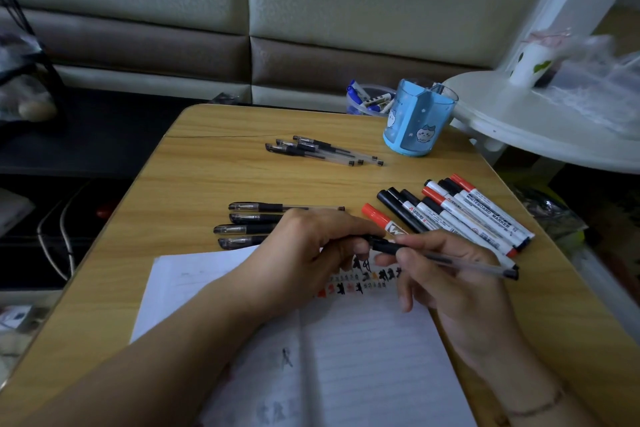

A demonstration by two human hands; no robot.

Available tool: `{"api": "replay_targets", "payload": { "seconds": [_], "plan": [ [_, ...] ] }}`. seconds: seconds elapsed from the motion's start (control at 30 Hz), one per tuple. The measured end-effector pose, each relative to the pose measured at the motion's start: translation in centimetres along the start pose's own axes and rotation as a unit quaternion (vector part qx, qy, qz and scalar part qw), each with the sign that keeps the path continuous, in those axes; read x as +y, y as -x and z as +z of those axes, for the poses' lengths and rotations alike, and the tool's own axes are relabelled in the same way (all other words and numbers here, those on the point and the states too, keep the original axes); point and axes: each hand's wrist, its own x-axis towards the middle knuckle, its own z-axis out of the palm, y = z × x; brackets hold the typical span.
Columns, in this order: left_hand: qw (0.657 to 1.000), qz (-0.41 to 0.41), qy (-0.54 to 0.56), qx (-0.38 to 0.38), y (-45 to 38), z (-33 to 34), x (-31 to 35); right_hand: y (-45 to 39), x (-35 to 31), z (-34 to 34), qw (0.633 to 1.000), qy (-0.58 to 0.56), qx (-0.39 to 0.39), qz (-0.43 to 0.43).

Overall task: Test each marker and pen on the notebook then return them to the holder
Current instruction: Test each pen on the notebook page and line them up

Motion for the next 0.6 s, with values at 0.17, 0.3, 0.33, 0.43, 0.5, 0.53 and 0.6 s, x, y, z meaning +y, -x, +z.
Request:
{"api": "replay_targets", "payload": {
  "seconds": [0.17, 0.3, 0.33, 0.43, 0.5, 0.53, 0.6],
  "plan": [
    [1.000, 0.003, 0.014, 0.000, -0.1, 0.3, 0.2, 0.1, -0.1, -0.1, 1.000, 0.019, 0.002, 0.005],
    [1.000, 0.000, 0.015, -0.003, 0.0, 0.4, 0.1, 0.1, -0.1, 0.0, 1.000, 0.018, 0.011, -0.010],
    [1.000, -0.001, 0.016, -0.005, 0.0, 0.4, 0.1, 0.2, 0.0, 0.0, 1.000, 0.019, 0.016, -0.012],
    [1.000, -0.008, 0.014, 0.003, 0.1, 0.5, 0.0, 0.1, 0.0, 0.1, 1.000, 0.005, 0.006, -0.013],
    [1.000, -0.019, 0.017, 0.017, 0.2, 0.6, 0.0, 0.0, 0.0, -0.1, 1.000, 0.006, -0.007, -0.018],
    [0.999, -0.025, 0.016, 0.026, 0.3, 0.7, -0.1, -0.1, -0.1, -0.4, 1.000, 0.011, 0.002, -0.025],
    [0.998, -0.037, 0.005, 0.047, 0.4, 0.6, -0.2, 0.0, -0.4, -1.2, 0.998, 0.025, 0.047, -0.045]
  ]
}}
